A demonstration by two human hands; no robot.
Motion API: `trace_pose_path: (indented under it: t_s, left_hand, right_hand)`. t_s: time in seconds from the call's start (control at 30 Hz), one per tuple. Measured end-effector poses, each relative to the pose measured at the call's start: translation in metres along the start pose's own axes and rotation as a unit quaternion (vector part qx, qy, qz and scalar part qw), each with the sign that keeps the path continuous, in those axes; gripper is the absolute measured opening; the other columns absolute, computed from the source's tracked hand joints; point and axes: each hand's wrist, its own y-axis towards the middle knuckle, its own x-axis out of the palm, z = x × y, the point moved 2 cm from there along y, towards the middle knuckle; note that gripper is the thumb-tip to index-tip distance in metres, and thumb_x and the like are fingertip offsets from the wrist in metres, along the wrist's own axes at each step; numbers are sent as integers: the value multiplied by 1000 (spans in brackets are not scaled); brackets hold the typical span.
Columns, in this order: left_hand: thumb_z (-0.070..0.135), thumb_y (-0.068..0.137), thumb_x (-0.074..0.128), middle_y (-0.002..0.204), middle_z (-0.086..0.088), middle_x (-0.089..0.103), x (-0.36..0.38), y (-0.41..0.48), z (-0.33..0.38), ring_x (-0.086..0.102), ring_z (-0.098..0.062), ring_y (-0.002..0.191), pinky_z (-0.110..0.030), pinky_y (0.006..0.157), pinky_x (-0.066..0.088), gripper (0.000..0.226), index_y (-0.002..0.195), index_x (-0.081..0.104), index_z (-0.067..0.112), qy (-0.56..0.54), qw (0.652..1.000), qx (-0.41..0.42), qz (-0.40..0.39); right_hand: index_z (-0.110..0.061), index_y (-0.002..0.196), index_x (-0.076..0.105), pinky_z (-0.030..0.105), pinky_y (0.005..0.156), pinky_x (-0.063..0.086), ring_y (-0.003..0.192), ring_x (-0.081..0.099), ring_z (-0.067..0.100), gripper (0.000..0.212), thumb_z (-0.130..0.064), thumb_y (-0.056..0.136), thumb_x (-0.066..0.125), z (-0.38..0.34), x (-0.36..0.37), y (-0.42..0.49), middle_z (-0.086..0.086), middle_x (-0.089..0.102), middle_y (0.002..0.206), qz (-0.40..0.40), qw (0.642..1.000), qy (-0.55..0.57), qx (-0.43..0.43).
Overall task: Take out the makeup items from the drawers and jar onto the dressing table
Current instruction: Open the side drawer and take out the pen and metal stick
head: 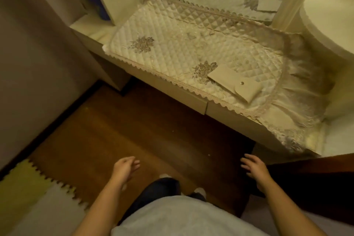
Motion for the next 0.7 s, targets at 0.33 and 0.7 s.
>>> trace_pose_path:
  t_s: [0.33, 0.7]
  left_hand:
    - [14, 95, 40, 119, -19, 60, -76, 21, -42, 57, -31, 108, -43, 96, 39, 27, 117, 51, 2, -84, 989, -72, 102]
    - [13, 94, 41, 113, -16, 61, -225, 120, -51, 56, -24, 94, -41, 92, 39, 24, 113, 53, 4, -193, 967, -106, 125]
  right_hand:
    - [-4, 130, 43, 46, 104, 34, 125, 47, 34, 37, -17, 96, 39, -32, 101, 14, 19, 50, 136, -88, 992, -96, 5]
    - [-2, 128, 44, 45, 100, 36, 121, 48, 36, 36, -16, 97, 35, -126, 307, 15, 22, 51, 132, -100, 971, -214, -39]
